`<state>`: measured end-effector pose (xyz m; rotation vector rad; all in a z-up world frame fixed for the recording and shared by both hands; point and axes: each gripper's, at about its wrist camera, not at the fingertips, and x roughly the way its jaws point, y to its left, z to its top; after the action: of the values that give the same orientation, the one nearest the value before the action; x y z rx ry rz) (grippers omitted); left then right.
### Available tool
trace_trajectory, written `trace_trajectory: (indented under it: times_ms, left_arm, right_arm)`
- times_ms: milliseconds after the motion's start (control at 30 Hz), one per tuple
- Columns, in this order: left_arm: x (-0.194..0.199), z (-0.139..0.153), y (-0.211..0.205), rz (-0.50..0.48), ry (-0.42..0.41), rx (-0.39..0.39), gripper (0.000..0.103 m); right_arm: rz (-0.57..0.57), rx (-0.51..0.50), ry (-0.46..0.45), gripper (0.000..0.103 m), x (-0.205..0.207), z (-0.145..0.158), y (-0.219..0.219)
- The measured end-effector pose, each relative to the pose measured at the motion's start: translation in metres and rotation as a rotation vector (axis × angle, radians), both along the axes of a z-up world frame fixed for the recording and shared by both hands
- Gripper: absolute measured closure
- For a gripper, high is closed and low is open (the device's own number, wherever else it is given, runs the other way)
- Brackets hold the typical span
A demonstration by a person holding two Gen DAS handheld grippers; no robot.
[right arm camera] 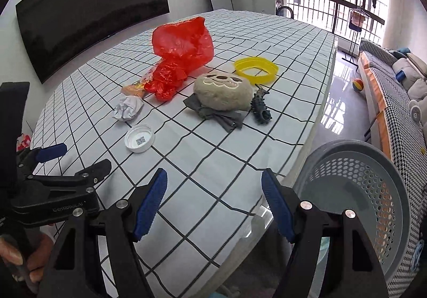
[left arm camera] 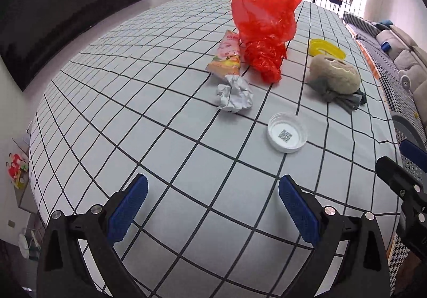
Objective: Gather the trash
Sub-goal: 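Move the right tool to the white bottle cap and grasp it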
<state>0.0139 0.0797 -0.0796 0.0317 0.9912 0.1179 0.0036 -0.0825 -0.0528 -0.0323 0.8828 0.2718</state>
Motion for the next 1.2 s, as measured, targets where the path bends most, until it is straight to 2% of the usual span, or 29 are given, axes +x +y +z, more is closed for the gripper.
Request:
trace_trajectory:
  times_ms: [100, 200, 600, 700, 900, 1200]
  left_arm:
    - [0.001, -0.007, 0.006, 0.005, 0.026, -0.008, 0.005]
    - [0.003, -0.01, 0.018, 0.026, 0.05, -0.092, 0.005]
    - [0.002, -0.01, 0.019, -0.015, 0.046, -0.085, 0.005]
    - [0.002, -0.007, 0.031, 0.018, 0.054, -0.054, 0.006]
    - [-0.005, 0.013, 0.065, 0.058, -0.032, 0.011, 0.006]
    - [-0.005, 0.033, 0.098, 0.116, -0.137, 0.029, 0.006]
  right_arm:
    - [0.014, 0.002, 0.007, 0.033, 0.005, 0.0, 0.008]
    - [0.031, 0.002, 0.009, 0.033, 0.009, 0.001, 0.016]
    - [0.087, -0.022, 0.028, 0.033, 0.023, -0.002, 0.047]
    - [0.092, -0.026, 0.027, 0.032, 0.027, -0.001, 0.053]
    - [0.116, -0.032, 0.045, 0.031, 0.037, -0.006, 0.07]
    - [0.131, -0.09, 0.079, 0.031, 0.051, -0.019, 0.098]
